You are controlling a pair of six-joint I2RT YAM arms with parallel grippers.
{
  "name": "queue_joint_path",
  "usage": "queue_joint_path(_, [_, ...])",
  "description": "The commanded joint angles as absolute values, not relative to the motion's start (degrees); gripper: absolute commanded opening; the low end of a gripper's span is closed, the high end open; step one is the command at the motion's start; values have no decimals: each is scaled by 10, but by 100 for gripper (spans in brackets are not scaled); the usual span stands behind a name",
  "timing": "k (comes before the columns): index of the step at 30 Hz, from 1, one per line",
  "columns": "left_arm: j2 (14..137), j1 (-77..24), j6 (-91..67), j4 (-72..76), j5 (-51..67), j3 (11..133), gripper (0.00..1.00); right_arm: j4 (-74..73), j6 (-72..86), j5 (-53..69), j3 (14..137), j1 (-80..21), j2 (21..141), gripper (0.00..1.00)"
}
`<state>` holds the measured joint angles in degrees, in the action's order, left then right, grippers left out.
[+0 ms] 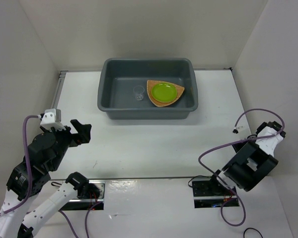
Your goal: Place the mixed dishes into the plastic bin
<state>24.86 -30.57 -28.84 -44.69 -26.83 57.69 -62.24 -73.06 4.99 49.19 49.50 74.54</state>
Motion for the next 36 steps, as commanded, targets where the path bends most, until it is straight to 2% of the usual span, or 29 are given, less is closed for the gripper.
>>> queue_joint_path(1, [237, -307, -294, -425, -278, 576, 100, -643, -737, 45, 508, 486, 776, 69])
queue_joint_path(4, [237, -307, -294, -425, -283, 576, 100, -643, -730, 40, 513, 486, 793, 56])
queue_joint_path(5, [237, -307, -294, -425, -283, 576, 100, -649, -730, 40, 513, 486, 800, 46])
queue_joint_path(7, [232, -307, -294, -425, -283, 576, 100, -656, -730, 40, 527, 486, 800, 35])
queue_joint_path(8, [232, -307, -294, -425, -283, 576, 100, -671, -730, 50, 533, 486, 791, 23])
queue_joint_path(11, [227, -307, -294, -425, -283, 576, 100, -722, -737, 80, 589, 486, 761, 6])
queue_joint_path(12, [227, -307, -294, -425, -283, 576, 100, -745, -737, 93, 645, 476, 752, 0])
queue_joint_path(14, [227, -307, -294, -425, -283, 576, 100, -745, -677, 100, 707, 441, 723, 0])
queue_joint_path(17, [227, -307, -294, -425, -283, 576, 100, -745, -644, 100, 810, 289, 631, 0])
queue_joint_path(18, [227, -307, -294, -425, -283, 576, 100, -745, -587, 85, 864, 180, 610, 0])
queue_joint_path(20, [227, -307, -294, -425, -283, 576, 100, -739, -501, 58, 963, 64, 629, 0])
queue_joint_path(22, [227, -307, -300, -425, -283, 576, 100, -745, -379, -1, 1026, -83, 708, 0])
queue_joint_path(25, [227, -307, -300, -425, -291, 576, 100, -745, -319, 2, 1119, -199, 811, 0])
queue_joint_path(29, [227, -307, -300, -425, -291, 576, 100, -745, -311, 22, 1275, -284, 959, 0])
queue_joint_path(32, [227, -307, -300, -425, -291, 576, 100, -745, -324, -13, 1381, -351, 1077, 0])
queue_joint_path(36, [227, -307, -300, -430, -296, 576, 100, -745, -317, -3, 1509, -396, 1213, 0])
